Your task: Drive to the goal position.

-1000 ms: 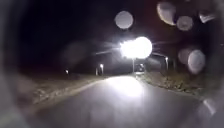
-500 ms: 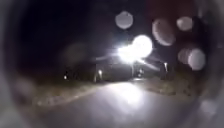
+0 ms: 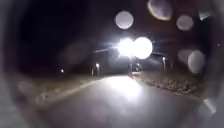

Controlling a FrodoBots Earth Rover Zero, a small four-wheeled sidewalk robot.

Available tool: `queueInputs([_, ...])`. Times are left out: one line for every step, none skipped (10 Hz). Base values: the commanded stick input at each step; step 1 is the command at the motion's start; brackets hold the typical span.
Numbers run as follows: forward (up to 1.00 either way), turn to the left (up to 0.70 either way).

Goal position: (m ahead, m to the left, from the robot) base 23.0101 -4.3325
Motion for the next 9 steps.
queueInputs([1.00,0.03])
queueInputs([1.00,0.03])
queueInputs([1.00,0.03])
queueInputs([1.00,0.03])
queueInputs([1.00,0.03])
queueInputs([1.00,0.03])
queueInputs([1.00,0.03])
queueInputs([1.00,0.03])
queueInputs([1.00,0.03])
